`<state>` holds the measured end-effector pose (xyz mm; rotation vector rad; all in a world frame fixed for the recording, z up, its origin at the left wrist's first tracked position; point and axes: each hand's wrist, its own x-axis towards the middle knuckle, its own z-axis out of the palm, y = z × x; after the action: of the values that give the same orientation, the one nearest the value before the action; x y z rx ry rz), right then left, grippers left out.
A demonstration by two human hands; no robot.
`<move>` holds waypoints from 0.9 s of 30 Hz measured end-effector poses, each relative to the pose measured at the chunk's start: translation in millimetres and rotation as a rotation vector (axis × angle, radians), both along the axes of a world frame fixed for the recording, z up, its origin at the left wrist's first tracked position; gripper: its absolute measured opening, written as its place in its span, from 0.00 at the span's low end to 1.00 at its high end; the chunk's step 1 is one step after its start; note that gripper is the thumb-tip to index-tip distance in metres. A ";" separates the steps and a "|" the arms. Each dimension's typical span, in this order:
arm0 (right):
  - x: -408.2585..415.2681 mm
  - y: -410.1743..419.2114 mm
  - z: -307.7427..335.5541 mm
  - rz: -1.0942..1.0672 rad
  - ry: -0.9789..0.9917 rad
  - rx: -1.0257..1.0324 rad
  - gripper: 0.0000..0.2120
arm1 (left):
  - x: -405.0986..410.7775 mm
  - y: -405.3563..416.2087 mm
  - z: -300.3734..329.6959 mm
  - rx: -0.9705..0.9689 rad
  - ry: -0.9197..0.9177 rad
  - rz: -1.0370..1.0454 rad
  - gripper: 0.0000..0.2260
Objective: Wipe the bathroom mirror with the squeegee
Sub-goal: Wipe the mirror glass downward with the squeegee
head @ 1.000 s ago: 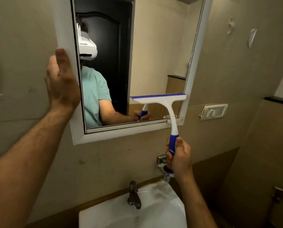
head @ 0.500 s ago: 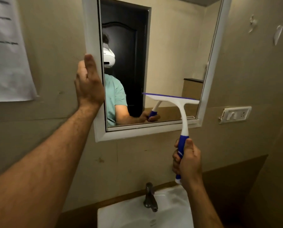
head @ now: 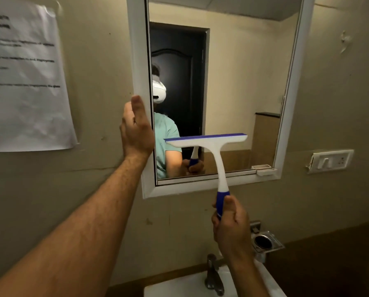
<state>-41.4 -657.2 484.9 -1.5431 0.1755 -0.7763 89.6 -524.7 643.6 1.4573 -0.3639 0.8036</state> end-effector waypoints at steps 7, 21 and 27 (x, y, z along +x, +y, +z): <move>3.0 21.1 -42.6 0.004 0.067 -0.035 0.22 | -6.4 0.5 12.5 -0.023 -0.005 -0.013 0.13; 5.9 26.8 -16.7 -0.054 -0.032 -0.036 0.23 | -8.8 1.0 1.8 0.009 0.026 -0.018 0.22; -7.3 28.1 -53.0 -0.035 0.097 -0.039 0.23 | -7.1 1.5 4.2 0.009 0.036 -0.010 0.22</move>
<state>-48.8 -629.1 431.9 -1.6194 0.2614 -0.7369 82.5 -523.2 647.8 1.4758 -0.3473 0.7676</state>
